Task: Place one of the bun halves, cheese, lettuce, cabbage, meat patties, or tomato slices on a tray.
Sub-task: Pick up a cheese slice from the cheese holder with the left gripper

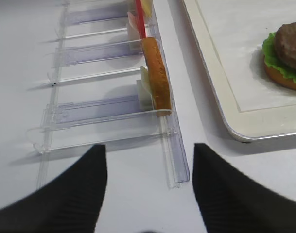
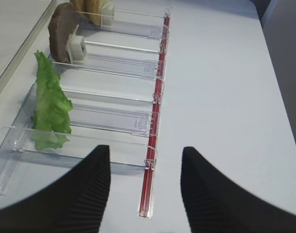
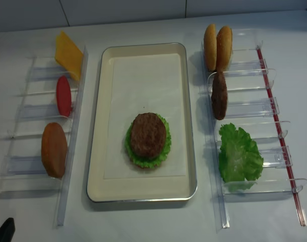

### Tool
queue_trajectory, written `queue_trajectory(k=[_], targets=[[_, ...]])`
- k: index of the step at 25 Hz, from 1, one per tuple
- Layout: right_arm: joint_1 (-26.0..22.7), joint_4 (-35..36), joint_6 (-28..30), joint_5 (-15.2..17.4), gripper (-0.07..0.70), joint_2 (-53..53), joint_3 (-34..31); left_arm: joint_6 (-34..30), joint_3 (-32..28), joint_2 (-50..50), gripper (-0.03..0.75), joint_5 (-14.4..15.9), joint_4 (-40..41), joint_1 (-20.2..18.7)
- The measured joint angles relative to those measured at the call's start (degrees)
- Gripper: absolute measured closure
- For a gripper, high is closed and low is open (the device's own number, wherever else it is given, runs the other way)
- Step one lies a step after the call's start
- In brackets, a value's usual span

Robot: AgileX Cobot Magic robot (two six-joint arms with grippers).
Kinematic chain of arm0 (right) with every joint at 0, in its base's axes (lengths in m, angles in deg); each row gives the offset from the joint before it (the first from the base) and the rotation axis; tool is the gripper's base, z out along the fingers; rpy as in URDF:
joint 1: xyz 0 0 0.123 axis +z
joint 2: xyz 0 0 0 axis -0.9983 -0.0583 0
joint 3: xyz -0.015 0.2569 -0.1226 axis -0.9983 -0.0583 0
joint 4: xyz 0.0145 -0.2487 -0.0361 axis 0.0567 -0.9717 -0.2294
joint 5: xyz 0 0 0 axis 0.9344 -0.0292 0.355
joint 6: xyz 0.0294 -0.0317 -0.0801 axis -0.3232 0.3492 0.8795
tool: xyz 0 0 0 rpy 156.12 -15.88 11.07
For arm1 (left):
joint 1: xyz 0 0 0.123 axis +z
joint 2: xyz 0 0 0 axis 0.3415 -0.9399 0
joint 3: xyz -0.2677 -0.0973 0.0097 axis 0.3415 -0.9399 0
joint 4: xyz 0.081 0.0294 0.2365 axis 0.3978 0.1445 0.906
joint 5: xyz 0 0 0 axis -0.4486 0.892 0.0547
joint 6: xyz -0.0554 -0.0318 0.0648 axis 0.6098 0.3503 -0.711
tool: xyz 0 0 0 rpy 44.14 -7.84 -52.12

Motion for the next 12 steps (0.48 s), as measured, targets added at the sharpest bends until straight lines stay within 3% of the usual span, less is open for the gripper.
queue_trajectory(k=[12], targets=[[0.0,0.0,0.0,0.0,0.263,0.0,0.0,0.0,0.0,0.0,0.357,0.0,0.0,0.0]])
